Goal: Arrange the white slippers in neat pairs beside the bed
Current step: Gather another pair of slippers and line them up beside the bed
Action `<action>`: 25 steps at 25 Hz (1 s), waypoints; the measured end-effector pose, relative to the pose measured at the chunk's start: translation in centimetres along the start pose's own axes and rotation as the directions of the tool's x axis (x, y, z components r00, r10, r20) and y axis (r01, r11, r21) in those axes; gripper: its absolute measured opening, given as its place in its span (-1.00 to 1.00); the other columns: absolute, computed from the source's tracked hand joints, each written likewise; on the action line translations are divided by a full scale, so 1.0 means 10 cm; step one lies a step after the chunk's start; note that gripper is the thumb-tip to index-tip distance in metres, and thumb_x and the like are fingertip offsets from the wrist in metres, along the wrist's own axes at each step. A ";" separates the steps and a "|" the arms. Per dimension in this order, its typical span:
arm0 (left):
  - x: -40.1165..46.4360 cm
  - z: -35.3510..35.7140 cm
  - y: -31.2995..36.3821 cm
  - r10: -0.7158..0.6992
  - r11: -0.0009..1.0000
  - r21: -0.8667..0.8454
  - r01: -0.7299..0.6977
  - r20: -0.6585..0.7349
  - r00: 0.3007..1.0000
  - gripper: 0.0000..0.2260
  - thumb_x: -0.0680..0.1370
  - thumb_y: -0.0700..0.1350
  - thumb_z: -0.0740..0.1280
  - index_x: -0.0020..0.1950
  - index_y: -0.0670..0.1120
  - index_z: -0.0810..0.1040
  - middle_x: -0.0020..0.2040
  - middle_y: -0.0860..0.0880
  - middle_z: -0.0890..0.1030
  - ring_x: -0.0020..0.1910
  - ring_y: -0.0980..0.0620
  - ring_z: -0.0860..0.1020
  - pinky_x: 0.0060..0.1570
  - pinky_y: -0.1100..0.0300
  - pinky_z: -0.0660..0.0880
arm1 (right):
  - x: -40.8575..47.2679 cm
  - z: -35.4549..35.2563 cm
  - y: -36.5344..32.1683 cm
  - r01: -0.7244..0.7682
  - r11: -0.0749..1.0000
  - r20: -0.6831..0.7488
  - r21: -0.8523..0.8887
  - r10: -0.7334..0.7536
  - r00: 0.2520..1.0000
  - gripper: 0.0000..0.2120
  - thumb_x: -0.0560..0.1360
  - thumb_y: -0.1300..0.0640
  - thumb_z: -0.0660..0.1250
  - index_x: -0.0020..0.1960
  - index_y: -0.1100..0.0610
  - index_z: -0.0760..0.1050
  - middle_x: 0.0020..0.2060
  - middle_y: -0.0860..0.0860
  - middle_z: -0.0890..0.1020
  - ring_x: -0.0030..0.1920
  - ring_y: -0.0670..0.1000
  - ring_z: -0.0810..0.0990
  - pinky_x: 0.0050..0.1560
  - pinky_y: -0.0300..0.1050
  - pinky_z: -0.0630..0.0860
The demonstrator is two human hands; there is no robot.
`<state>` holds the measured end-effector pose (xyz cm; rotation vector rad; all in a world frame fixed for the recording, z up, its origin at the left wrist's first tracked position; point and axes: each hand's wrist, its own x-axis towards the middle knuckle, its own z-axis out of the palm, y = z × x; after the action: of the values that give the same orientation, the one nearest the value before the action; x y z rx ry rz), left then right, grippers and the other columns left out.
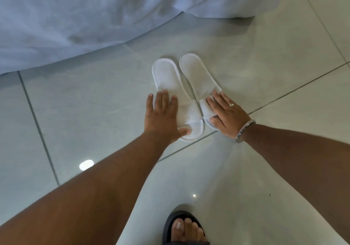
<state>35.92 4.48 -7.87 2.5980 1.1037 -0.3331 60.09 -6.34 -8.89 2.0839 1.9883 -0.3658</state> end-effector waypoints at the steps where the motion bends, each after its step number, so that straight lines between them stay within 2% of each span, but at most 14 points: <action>1: -0.03 0.01 0.02 0.003 1.000 -0.008 -0.003 0.004 1.000 -0.01 0.40 0.47 0.17 0.59 -0.08 -0.11 0.60 -0.22 -0.14 0.57 -0.18 -0.20 0.49 -0.22 -0.29 | -0.02 -0.01 -0.01 0.013 1.000 0.005 -0.002 -0.013 1.000 -0.37 0.53 -0.14 0.07 0.52 0.14 0.13 0.51 0.20 0.19 0.51 0.23 0.12 0.45 0.16 0.20; 7: -0.19 0.10 0.06 -0.005 0.999 -0.033 0.006 0.038 0.999 -0.01 0.43 0.47 0.13 0.59 -0.09 -0.21 0.59 -0.20 -0.26 0.56 -0.16 -0.27 0.49 -0.23 -0.30 | -0.15 0.08 -0.12 0.021 1.000 -0.008 -0.021 -0.021 1.000 -0.38 0.54 -0.12 0.05 0.49 0.20 0.18 0.48 0.25 0.23 0.49 0.29 0.14 0.47 0.15 0.15; 15: -0.26 0.09 0.02 0.017 1.000 -0.023 -0.016 0.041 0.999 -0.01 0.43 0.45 0.16 0.59 -0.10 -0.21 0.59 -0.20 -0.26 0.56 -0.18 -0.26 0.50 -0.22 -0.27 | -0.05 0.11 -0.27 -0.053 0.999 -0.060 -0.010 0.053 0.997 -0.36 0.52 -0.11 0.08 0.49 0.21 0.16 0.48 0.27 0.23 0.47 0.30 0.16 0.47 0.17 0.15; 21: -0.22 0.09 0.04 0.007 0.998 -0.056 -0.004 0.053 0.999 0.00 0.43 0.46 0.17 0.59 -0.09 -0.22 0.59 -0.19 -0.28 0.56 -0.17 -0.27 0.50 -0.21 -0.26 | -0.13 0.08 -0.26 -0.051 0.998 -0.082 0.027 0.053 0.995 -0.36 0.53 -0.16 0.03 0.50 0.18 0.18 0.48 0.22 0.25 0.48 0.28 0.18 0.40 0.15 0.21; 25: -0.20 0.07 0.03 0.007 0.998 -0.061 -0.003 0.070 0.998 0.00 0.43 0.45 0.17 0.59 -0.08 -0.22 0.59 -0.17 -0.29 0.56 -0.14 -0.28 0.50 -0.21 -0.27 | -0.20 0.09 -0.18 0.000 1.000 -0.036 0.026 0.001 0.999 -0.34 0.51 -0.16 0.05 0.51 0.16 0.13 0.50 0.19 0.22 0.49 0.27 0.14 0.39 0.21 0.29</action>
<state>34.70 2.67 -7.80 2.5155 1.0669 -0.3801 58.22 -8.41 -9.10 2.1214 2.0136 -0.3588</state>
